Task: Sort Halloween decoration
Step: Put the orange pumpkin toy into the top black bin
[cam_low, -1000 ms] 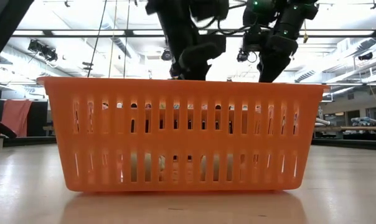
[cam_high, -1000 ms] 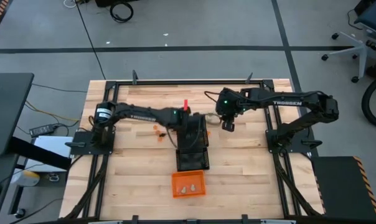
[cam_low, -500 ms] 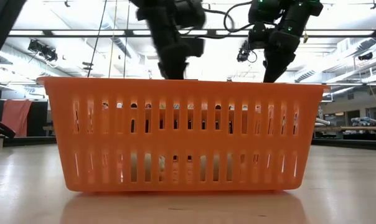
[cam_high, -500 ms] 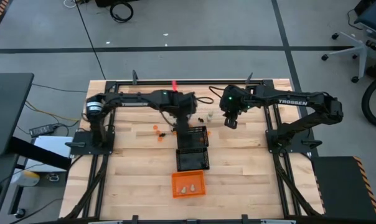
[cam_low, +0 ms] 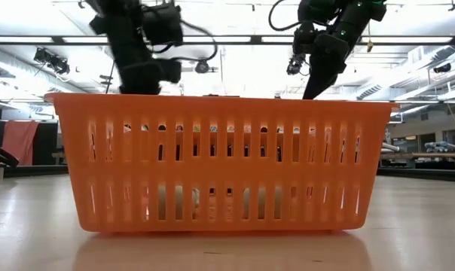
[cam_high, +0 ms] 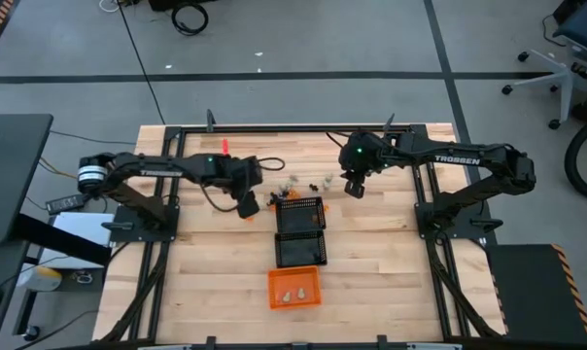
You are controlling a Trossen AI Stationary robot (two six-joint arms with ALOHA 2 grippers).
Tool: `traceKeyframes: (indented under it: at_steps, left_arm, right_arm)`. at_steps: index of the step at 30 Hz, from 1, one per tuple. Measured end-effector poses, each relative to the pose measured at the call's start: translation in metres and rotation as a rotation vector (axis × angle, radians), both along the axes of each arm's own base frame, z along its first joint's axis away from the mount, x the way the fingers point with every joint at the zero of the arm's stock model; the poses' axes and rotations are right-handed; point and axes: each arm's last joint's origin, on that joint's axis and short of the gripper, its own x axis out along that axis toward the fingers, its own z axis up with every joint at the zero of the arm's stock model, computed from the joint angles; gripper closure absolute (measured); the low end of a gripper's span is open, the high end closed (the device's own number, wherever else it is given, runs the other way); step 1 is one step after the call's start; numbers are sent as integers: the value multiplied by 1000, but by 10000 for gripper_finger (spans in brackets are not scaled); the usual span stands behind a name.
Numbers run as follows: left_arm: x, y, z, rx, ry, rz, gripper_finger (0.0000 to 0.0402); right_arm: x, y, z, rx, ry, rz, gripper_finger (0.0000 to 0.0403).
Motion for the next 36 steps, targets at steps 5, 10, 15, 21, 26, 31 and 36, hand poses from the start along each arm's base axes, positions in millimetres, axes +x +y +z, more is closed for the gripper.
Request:
traceKeyframes:
  at_steps: [5,10,15,21,26,31,36]
  left_arm:
    - [-8,-2,-24,-32,6,77,251]
    - [-15,-1,-41,-18,17,150,251]
    - [-21,4,-50,-5,28,191,251]
    - [-25,12,-58,3,-4,219,251]
    - [-30,18,-65,-29,-26,236,251]
    - [-33,20,-69,-38,-33,260,251]
    - [-31,19,-69,-65,-55,247,251]
  right_arm:
    - [1,0,1,-3,-10,1,286]
    - [1,0,0,6,-12,-2,286]
    - [1,0,0,7,-13,0,286]
    - [1,0,0,7,-13,0,286]
    - [1,0,0,8,-13,0,286]
    - [1,0,0,8,-13,0,286]
    - [1,0,0,8,-13,-1,286]
